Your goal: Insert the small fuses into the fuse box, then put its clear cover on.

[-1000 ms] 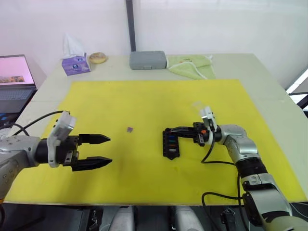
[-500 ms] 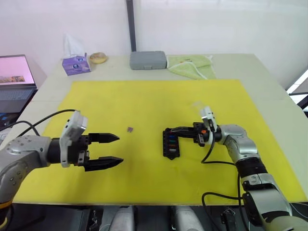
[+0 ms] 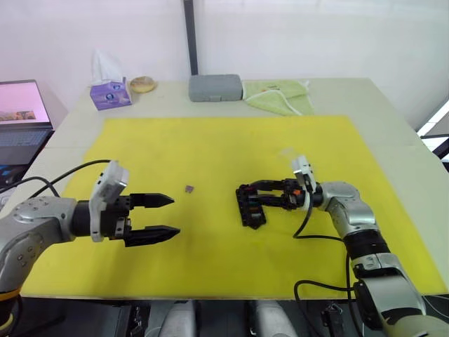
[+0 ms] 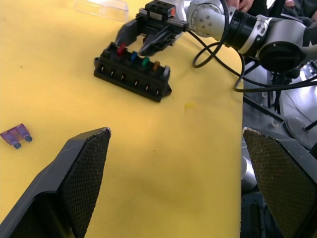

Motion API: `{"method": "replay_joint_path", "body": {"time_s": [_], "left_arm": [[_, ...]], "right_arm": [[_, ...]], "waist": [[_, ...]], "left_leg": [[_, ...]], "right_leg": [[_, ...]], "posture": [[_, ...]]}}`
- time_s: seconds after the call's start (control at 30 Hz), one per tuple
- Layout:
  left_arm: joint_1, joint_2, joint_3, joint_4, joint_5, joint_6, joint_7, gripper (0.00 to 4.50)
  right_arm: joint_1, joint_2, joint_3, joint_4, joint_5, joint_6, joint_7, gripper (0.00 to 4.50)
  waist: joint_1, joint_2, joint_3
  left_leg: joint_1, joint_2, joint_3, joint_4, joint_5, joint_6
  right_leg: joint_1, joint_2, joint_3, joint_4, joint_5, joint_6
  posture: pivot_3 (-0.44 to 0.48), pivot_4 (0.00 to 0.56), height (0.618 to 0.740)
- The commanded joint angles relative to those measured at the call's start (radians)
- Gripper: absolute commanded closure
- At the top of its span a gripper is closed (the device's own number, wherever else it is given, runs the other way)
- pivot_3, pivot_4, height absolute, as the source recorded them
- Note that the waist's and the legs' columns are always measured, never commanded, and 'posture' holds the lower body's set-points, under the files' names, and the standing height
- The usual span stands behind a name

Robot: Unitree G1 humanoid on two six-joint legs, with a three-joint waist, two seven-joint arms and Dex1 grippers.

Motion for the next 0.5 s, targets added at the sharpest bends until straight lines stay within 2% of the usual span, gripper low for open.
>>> {"method": "replay_joint_path", "body": {"time_s": [0.03,0.07,0.1,0.5], "left_arm": [[0.001,0.003,0.02,-0.019,-0.008,-0.006,0.003,0.0],[0.004,0.003,0.021,-0.02,-0.008,-0.007,0.002,0.0],[0.006,0.003,0.022,-0.021,-0.007,-0.008,0.002,0.0],[0.018,-0.005,0.016,-0.014,0.003,-0.025,-0.001,0.0]], "right_arm": [[-0.003,-0.002,-0.021,-0.019,0.015,-0.004,0.0,0.62],[-0.003,-0.002,-0.023,-0.023,0.019,-0.003,-0.001,0.15],[-0.002,-0.001,-0.025,-0.026,0.022,-0.001,-0.001,0.07],[-0.007,-0.001,-0.065,-0.064,0.065,0.057,-0.037,0.07]], "waist": [[0.0,0.0,0.0],[0.0,0.0,0.0],[0.0,0.0,0.0],[0.001,0.0,0.0]], "left_leg": [[0.0,0.0,0.0,0.0,0.0,0.0],[0.0,0.0,0.0,0.0,0.0,0.0],[0.0,0.0,0.0,0.0,0.0,0.0],[0.0,0.0,0.0,0.0,0.0,0.0]], "right_leg": [[0.0,0.0,0.0,0.0,0.0,0.0],[0.0,0.0,0.0,0.0,0.0,0.0],[0.0,0.0,0.0,0.0,0.0,0.0],[0.0,0.0,0.0,0.0,0.0,0.0]], "posture": [[0.0,0.15,0.74],[0.0,0.15,0.74],[0.0,0.15,0.74],[0.0,0.15,0.74]]}}
